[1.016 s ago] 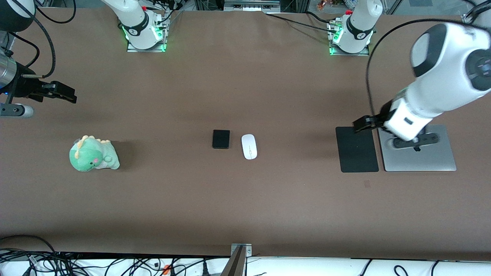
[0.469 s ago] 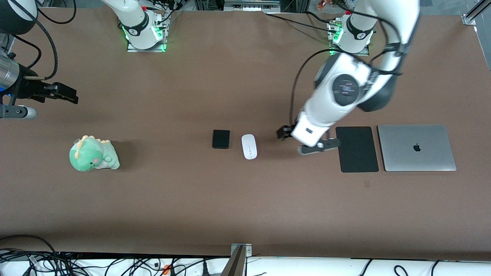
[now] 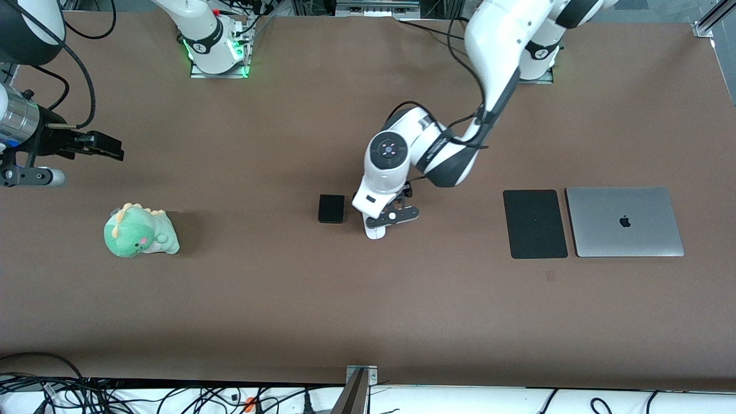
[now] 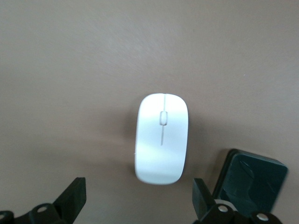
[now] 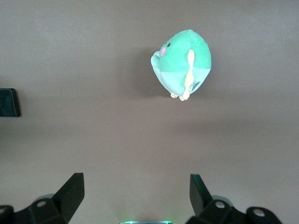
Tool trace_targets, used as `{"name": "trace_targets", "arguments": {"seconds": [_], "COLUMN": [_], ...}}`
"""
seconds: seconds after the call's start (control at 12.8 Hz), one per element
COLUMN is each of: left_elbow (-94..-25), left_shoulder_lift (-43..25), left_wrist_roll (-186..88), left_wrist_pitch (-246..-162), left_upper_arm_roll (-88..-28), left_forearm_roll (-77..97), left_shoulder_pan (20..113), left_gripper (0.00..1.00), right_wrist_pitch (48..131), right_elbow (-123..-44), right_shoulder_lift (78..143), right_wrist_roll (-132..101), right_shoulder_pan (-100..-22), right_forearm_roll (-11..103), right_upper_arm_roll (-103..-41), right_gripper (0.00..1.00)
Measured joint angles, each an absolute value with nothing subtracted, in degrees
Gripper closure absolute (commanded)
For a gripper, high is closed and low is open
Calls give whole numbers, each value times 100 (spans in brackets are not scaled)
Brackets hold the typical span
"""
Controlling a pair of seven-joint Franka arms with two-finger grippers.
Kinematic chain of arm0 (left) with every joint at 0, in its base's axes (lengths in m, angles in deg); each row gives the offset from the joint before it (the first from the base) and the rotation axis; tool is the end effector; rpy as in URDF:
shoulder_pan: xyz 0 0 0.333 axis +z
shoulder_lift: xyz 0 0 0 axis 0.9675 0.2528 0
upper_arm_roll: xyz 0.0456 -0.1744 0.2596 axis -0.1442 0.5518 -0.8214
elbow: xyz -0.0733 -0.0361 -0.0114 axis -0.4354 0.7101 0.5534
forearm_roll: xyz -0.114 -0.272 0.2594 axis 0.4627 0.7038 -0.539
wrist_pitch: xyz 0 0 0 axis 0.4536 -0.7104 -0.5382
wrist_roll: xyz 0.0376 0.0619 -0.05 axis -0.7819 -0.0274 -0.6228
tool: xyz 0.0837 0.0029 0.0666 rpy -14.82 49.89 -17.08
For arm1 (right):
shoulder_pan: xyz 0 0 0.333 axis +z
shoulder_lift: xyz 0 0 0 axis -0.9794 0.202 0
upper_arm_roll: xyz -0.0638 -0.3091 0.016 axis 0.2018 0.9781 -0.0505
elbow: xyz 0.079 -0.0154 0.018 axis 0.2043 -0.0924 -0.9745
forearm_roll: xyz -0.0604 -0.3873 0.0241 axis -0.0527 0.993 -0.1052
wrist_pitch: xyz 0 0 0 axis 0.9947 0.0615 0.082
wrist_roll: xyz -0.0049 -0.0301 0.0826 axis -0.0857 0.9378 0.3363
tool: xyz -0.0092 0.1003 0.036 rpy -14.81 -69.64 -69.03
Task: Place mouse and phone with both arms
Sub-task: 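Grasp the white mouse with the left gripper while the right gripper reaches out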
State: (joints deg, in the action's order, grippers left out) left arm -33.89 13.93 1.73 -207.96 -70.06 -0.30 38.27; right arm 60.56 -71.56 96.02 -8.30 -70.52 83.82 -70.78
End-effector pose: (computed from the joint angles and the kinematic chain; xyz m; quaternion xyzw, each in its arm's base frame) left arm 0.5569 -0.4929 0.2333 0.9905 0.1338 -0.0315 0.0042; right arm 0.5901 0.0166 0.5591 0.9968 -0.0075 -0.0785 0.0162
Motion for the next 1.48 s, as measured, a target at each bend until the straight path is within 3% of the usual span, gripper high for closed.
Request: {"name": "trace_targets", "arguments": {"seconds": [0.31, 1.02, 1.48], "left_elbow": [-3082, -3032, -3027], "left_shoulder_lift": [1907, 2036, 2046], "left_wrist_roll": [606, 903, 958], "left_wrist_pitch": [-21108, -21228, -21229], "left_upper_arm_roll": [-7372, -7387, -7387], "left_forearm_roll": [-30, -30, -30], "left_shoulder_pan": [3437, 3438, 3437], "left_gripper": [0, 2, 45], "right_wrist_pitch": [6049, 6093, 6251], "right_elbow": [-7158, -7157, -7158], "right_shoulder_lift": [9749, 9902, 10063], "right_wrist_roll": [-835, -825, -811], "right_shoulder_pan": [-6976, -6920, -6922], "right_forearm_roll": [8380, 8282, 7752], "right_upper_arm_roll": [-7083, -7083, -7080], "right_gripper": [0, 0, 0]}}
